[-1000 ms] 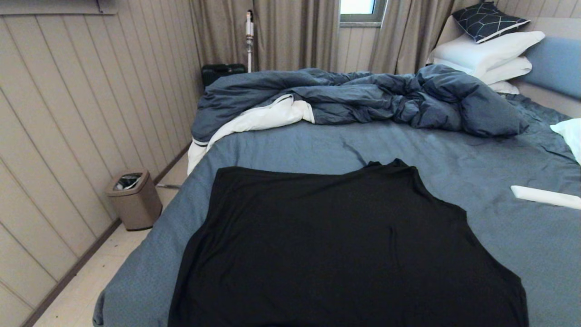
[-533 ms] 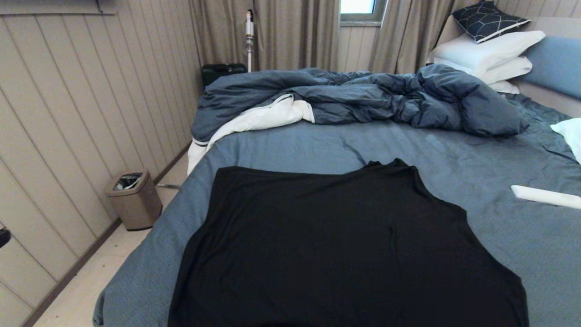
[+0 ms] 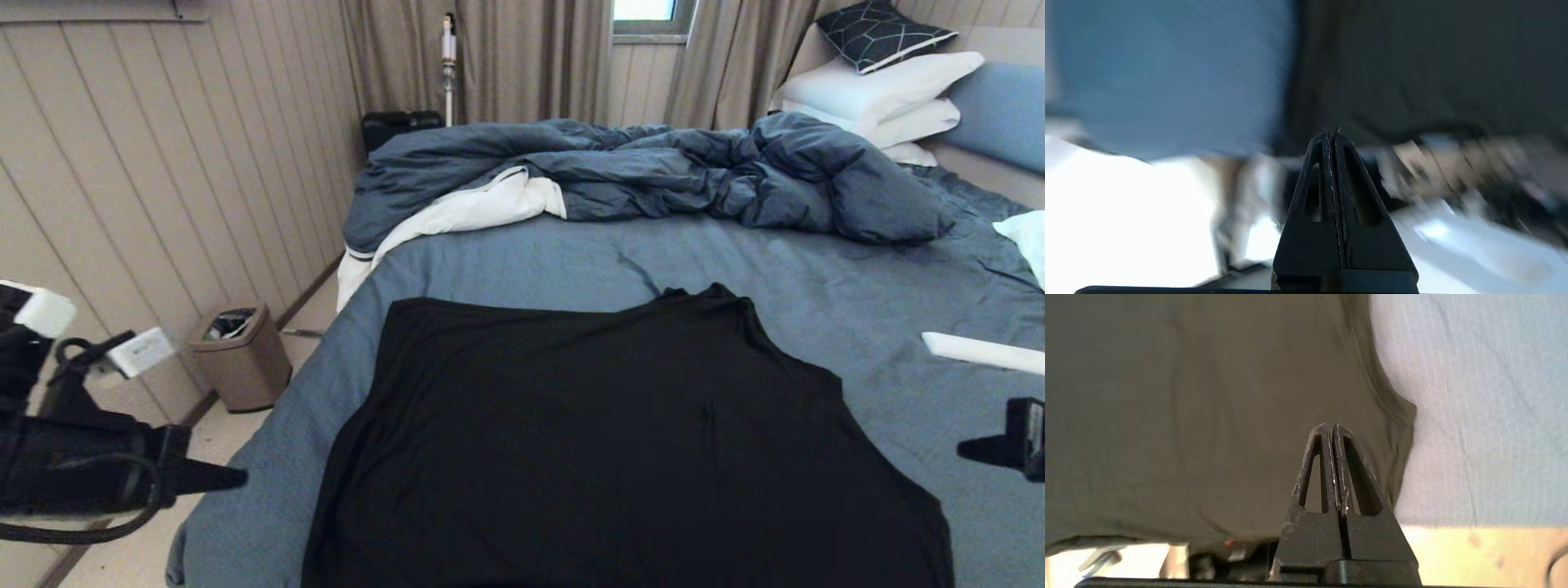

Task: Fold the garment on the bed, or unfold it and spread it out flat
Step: Fold the black T-shirt

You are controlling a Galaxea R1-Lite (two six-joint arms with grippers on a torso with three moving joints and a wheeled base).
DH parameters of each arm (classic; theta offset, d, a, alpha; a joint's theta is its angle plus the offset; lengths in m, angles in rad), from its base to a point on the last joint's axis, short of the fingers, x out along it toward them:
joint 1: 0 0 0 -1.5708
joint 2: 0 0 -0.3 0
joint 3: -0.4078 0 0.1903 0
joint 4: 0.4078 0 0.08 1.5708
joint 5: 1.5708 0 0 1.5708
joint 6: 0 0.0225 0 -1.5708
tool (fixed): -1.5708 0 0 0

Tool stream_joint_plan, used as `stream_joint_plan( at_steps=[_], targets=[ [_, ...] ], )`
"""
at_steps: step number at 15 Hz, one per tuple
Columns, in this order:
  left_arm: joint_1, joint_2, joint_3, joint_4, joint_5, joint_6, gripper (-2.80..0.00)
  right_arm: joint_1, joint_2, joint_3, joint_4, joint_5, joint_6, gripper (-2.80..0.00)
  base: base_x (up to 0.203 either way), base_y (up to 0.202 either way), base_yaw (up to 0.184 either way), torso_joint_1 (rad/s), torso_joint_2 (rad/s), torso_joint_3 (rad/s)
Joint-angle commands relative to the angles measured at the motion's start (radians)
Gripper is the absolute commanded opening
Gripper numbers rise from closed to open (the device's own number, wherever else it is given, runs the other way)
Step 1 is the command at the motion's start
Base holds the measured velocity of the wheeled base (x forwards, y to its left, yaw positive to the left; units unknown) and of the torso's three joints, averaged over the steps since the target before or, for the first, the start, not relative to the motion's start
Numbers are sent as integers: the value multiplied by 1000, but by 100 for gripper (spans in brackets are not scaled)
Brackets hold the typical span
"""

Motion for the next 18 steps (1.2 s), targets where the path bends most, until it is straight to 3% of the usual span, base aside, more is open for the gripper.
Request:
stream_joint_plan(
  at_steps=[1, 4, 5, 7, 11, 18],
  targets=[
    [-42, 136, 0, 7, -42, -8, -280, -48, 68, -28, 54, 14, -6, -280, 0, 0, 0, 0, 0, 0],
    [-58, 241, -6, -50, -99, -16, -280, -79, 30, -31, 66, 14, -6, -280, 0, 0, 0, 0, 0, 0],
    [-55, 258, 6, -93, -101, -28, 0, -81, 27, -40, 74, 13, -5, -280, 0, 0, 0, 0, 0, 0],
    [-16, 269, 37, -119, -101, -35, 0, -95, 24, -66, 99, 13, -8, -280, 0, 0, 0, 0, 0, 0],
    [-5, 330, 48, -172, -101, -36, 0, -95, 44, -72, 95, 13, -11, -280, 0, 0, 0, 0, 0, 0],
    [-63, 466, 28, -291, -104, -71, 0, -97, 50, -75, 92, 17, -26, -280, 0, 0, 0, 0, 0, 0]
  ],
)
